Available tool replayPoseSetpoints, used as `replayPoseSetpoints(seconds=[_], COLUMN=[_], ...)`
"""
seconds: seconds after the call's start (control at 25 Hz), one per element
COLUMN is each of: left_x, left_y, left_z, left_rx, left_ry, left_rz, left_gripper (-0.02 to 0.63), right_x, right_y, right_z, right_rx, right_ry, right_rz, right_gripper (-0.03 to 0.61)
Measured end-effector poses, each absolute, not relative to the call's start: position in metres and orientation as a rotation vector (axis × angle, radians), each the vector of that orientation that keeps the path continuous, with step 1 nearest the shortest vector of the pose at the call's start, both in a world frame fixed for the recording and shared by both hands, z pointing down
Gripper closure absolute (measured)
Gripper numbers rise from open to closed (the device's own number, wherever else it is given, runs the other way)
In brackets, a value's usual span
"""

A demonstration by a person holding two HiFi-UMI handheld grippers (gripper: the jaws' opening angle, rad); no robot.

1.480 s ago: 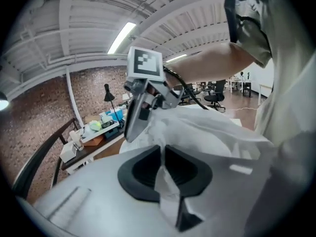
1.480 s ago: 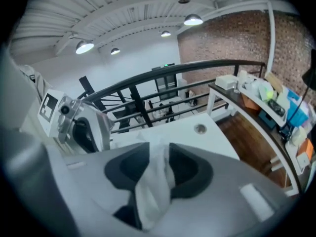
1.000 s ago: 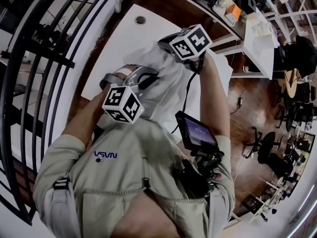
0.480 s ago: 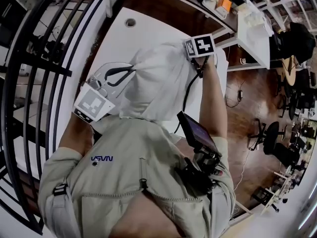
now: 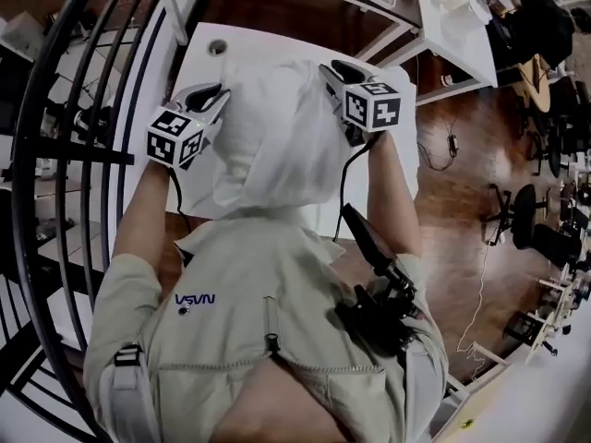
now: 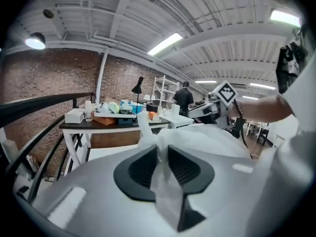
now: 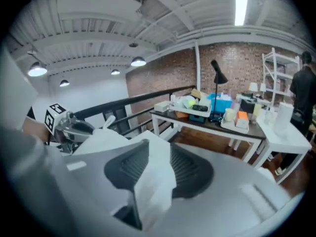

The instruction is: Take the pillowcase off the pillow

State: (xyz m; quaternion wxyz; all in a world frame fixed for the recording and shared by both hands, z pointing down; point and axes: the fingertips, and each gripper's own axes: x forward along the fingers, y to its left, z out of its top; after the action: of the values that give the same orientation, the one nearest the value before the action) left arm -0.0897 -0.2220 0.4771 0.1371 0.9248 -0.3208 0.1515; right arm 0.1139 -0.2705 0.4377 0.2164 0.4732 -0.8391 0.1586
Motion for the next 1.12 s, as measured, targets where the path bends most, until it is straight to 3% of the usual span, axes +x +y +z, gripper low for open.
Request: replayPoseSetpoints(seconds=[0.12,0.24,0.48,0.64,0.72,0.84,0.92,1.04,1.12], left_x=[-0.102,-0.117,-0.122,-0.105,-0.097,-0.087,-0.081,-0.076,-0.079], left_y=[-0.229,-0.205,-0.115,-0.082,-0.076,-0.068,-0.064,-0.062,-0.065], left_z=[0.478,0.482,0.515,0.546,0.553,0.554,0.551,0.544,0.535], left_rx=[2.573,2.497,2.365,2.349,2.359,2.378,2.391,2.418,2.410], left_ry=[-0.965,-0.936,-0.774,-0.669,-0.678,-0.722,-0.785,-0.916,-1.005], left_rz=[0.322,0.260,0.240,0.344,0.385,0.427,0.463,0.531,0.523], left_gripper=[0.410,0.323,0.242,0.230,0.240,0.419,0.504,0.577,0.584], right_x=[0.130,0.144,0.143,0.116,0.104,0.089,0.079,0.085,0.099], right_y=[-0.247,-0.205,-0.102,-0.055,-0.045,-0.039,-0.038,-0.038,-0.037], right_z=[0.418,0.415,0.455,0.488,0.497,0.509,0.512,0.514,0.512], right_rx=[1.396,1.469,1.642,1.601,1.575,1.514,1.467,1.450,1.463], right_ry=[-2.323,-2.285,-2.167,-2.085,-2.072,-2.070,-2.060,-1.989,-2.008], right_rz=[0.378,0.386,0.619,0.638,0.616,0.561,0.473,0.293,0.290], right_gripper=[0.435,0.421,0.416,0.387,0.376,0.354,0.359,0.534,0.569])
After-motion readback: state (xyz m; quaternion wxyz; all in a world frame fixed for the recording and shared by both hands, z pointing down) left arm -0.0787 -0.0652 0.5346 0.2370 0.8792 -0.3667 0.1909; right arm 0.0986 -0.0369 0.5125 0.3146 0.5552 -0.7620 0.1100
